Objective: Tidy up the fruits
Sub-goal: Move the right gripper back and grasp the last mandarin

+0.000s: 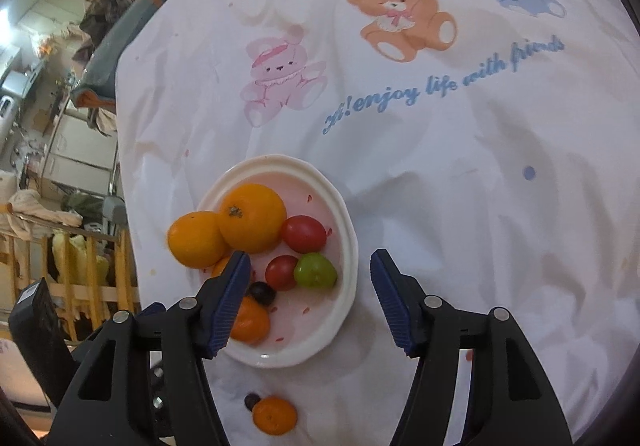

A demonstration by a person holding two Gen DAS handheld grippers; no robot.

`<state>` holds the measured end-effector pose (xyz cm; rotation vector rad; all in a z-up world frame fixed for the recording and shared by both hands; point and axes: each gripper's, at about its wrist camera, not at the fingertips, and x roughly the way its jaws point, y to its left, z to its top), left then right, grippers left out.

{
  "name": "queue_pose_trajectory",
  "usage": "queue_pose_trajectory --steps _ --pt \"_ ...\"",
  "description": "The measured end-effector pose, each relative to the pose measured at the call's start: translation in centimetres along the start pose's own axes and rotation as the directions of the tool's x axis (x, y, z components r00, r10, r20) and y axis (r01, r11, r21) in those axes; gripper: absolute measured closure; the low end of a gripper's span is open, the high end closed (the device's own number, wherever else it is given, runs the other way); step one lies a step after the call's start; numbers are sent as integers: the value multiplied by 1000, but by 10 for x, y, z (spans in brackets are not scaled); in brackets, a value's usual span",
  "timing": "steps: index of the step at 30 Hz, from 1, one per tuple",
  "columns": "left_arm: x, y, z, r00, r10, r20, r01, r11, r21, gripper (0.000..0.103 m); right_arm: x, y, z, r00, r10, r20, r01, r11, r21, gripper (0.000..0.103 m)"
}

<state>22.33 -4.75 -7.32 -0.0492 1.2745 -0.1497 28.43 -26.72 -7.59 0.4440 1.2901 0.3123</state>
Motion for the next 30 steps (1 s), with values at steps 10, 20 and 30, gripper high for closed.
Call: queue_pose_trajectory --steps 10,20,30 --pt "-31 30 -26 999 -2 38 4 998 -69 27 -28 -13 -44 996 82 18 -83 995 61 38" --pt "-47 47 -59 997 -45 68 54 989 -141 27 -23 -26 -94 952 300 -54 -281 933 225 38" --pt "-42 49 -60 997 -3 82 16 987 -161 27 7 0 -119 961 224 -162 -199 967 157 38"
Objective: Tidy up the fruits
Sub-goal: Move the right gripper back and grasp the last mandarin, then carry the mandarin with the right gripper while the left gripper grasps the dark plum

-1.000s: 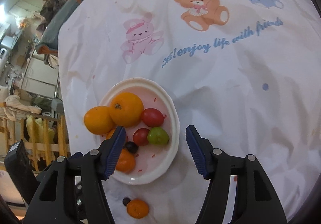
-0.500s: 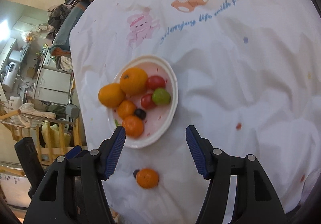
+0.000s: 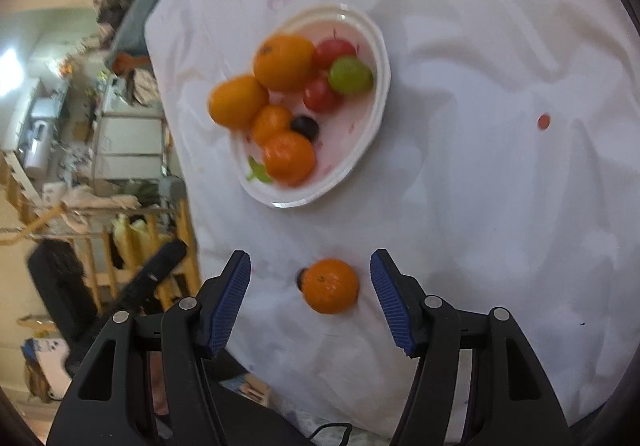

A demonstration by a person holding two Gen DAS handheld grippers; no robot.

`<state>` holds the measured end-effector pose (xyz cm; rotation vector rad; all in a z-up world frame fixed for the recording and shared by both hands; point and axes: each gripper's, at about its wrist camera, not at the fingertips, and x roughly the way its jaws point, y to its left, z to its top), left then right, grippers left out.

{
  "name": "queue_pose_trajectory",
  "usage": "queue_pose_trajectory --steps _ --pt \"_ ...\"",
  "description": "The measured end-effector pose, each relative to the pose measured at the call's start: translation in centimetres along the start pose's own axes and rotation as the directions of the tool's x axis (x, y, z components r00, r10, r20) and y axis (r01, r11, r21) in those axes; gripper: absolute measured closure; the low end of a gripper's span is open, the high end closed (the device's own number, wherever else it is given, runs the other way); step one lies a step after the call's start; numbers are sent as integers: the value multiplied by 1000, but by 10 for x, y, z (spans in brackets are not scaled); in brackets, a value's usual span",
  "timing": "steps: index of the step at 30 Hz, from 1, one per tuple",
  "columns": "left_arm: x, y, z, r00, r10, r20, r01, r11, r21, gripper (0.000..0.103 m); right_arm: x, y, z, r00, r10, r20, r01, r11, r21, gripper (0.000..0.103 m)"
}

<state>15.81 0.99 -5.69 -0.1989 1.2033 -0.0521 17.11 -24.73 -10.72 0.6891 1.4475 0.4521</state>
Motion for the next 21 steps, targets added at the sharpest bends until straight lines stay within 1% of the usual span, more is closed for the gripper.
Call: queue_pose_trajectory --steps 4,9,12,14,19,21 --pt "3 4 2 1000 -6 -6 6 1000 -24 27 22 4 -5 996 -74 -42 73 996 -47 38" --pt "4 7 5 1000 -15 -8 15 999 -47 27 54 17 -18 981 -149 -125 131 981 -142 41" --pt "4 9 7 1000 -7 0 7 998 -60 27 64 25 -23 969 -217 -121 189 959 -210 48" --pt "5 11 8 1000 -15 -8 14 998 -68 27 66 26 -24 962 -253 -99 224 945 -238 58" --pt "6 13 10 1000 -16 -15 14 997 -73 27 55 21 -24 966 -244 -86 218 946 -240 59" --pt "6 13 11 1000 -16 -13 15 997 -75 27 45 23 -25 970 -229 -76 206 950 -234 59"
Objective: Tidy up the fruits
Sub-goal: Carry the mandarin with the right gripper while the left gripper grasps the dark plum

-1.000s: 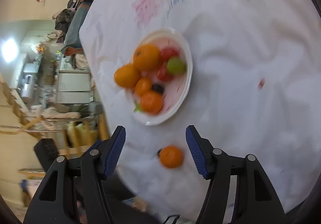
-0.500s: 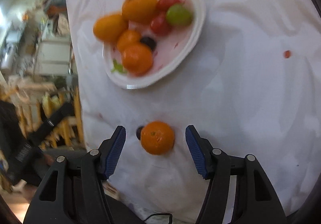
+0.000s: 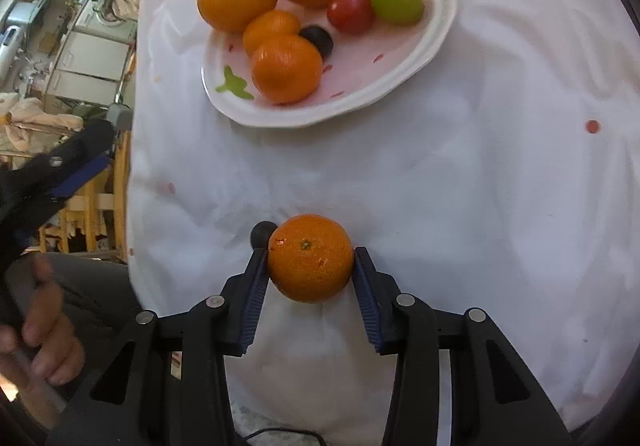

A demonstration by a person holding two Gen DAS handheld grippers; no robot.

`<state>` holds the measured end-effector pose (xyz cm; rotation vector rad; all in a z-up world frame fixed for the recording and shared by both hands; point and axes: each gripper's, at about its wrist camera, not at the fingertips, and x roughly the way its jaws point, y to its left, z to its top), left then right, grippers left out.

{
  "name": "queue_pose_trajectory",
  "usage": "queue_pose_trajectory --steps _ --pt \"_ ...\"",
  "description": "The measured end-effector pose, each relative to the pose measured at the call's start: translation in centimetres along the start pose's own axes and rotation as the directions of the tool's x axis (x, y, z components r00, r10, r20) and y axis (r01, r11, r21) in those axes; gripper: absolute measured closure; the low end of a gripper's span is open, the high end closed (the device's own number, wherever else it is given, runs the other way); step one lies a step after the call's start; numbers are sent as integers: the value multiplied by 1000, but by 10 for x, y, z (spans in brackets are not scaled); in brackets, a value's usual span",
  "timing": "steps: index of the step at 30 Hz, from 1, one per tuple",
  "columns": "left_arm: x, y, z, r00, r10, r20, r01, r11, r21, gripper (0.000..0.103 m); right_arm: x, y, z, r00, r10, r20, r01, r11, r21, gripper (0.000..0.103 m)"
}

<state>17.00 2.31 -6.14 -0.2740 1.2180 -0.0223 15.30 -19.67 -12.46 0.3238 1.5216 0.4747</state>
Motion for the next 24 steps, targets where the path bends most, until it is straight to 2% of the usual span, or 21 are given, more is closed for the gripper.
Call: queue_pose_trajectory --steps 8,13,15,17,21,23,24 --pt "6 -6 -2 1000 5 -23 -4 1000 21 27 -64 -13 8 993 -13 120 15 1000 -15 59" --pt "15 -13 -8 999 18 -50 -15 998 58 27 -78 -29 9 977 -35 211 29 999 33 59" --pt "22 -19 -11 997 27 -65 -22 996 89 27 -76 -39 9 972 -55 230 39 997 73 59" --pt "29 -28 -17 996 31 -89 -19 990 138 27 -73 -45 15 971 -25 238 -6 991 131 59" --pt "47 -55 -35 986 28 -162 16 964 264 28 -79 -44 22 964 -42 264 9 992 123 59" --pt "52 -67 -44 985 31 -171 26 947 319 32 -77 -44 23 964 -43 261 10 992 126 59" --pt "53 -72 -49 985 19 -174 42 940 339 44 -76 -45 23 965 -48 259 15 992 128 59"
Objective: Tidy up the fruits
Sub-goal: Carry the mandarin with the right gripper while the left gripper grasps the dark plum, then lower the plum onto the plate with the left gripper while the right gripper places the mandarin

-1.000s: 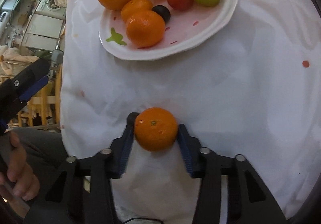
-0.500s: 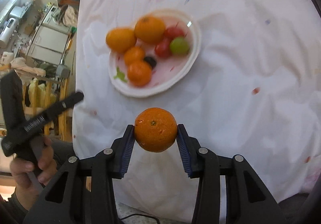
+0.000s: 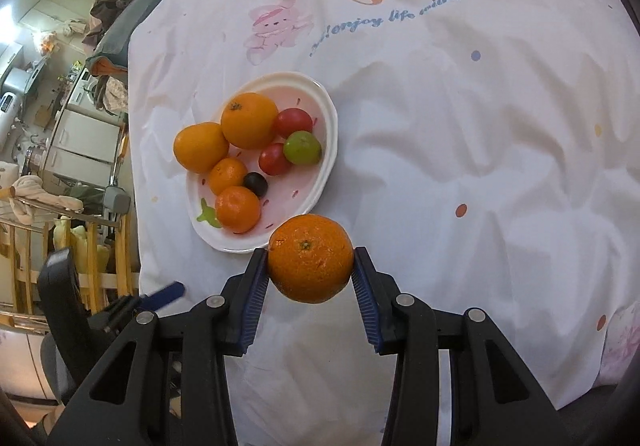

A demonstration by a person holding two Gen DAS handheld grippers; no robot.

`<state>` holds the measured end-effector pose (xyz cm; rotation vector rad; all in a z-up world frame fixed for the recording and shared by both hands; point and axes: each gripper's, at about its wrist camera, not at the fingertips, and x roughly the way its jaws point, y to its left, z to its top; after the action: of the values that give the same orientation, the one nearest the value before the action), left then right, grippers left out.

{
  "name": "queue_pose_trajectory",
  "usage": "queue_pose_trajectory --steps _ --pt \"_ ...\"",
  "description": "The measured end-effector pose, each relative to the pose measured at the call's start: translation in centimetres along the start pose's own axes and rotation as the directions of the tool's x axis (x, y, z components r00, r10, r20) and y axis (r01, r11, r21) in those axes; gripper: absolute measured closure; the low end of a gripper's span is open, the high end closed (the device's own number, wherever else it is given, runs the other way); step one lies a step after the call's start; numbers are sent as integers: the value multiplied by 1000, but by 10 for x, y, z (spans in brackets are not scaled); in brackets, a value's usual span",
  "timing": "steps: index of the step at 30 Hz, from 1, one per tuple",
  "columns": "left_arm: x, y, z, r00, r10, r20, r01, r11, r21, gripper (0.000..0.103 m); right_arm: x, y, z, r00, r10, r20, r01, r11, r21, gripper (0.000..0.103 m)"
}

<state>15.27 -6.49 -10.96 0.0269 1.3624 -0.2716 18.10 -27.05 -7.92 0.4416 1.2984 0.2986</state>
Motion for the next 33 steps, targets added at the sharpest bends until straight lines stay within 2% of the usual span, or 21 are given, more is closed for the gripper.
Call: queue_pose_trajectory --steps 1,3,5,7,13,18,22,24,28,33 --pt "3 -5 -2 1000 -3 -8 3 1000 20 52 2 0 0 1000 -11 -1 11 1000 -3 59" --pt "10 -14 -5 1000 -1 -30 3 999 54 58 1 0 -1 1000 -32 2 32 999 -10 59" --pt "18 -19 -9 998 31 -46 -27 997 76 64 1 0 0 1000 -29 3 29 1000 -9 59" --pt "24 -21 -11 997 50 -63 -44 995 85 84 -1 0 -1 999 -39 8 39 999 -18 59" --pt "8 -22 -10 1000 3 -11 -2 997 83 84 0 3 -2 999 -39 7 40 999 -31 59" --pt "-19 2 -6 996 -20 84 22 1000 -16 84 -1 4 -2 999 -36 7 37 999 -31 59" --pt "-44 26 -3 984 -26 174 46 993 -112 84 -5 5 -2 999 -29 16 30 999 -33 59" --pt "-60 35 -2 974 0 226 32 990 -138 84 -9 8 0 999 -26 34 28 999 -44 59" --pt "-85 41 21 956 29 291 2 994 -105 84 -20 19 10 997 2 82 5 996 -86 59" --pt "-86 42 50 954 67 292 -46 996 -80 84 -25 34 29 992 42 122 -25 990 -139 59"
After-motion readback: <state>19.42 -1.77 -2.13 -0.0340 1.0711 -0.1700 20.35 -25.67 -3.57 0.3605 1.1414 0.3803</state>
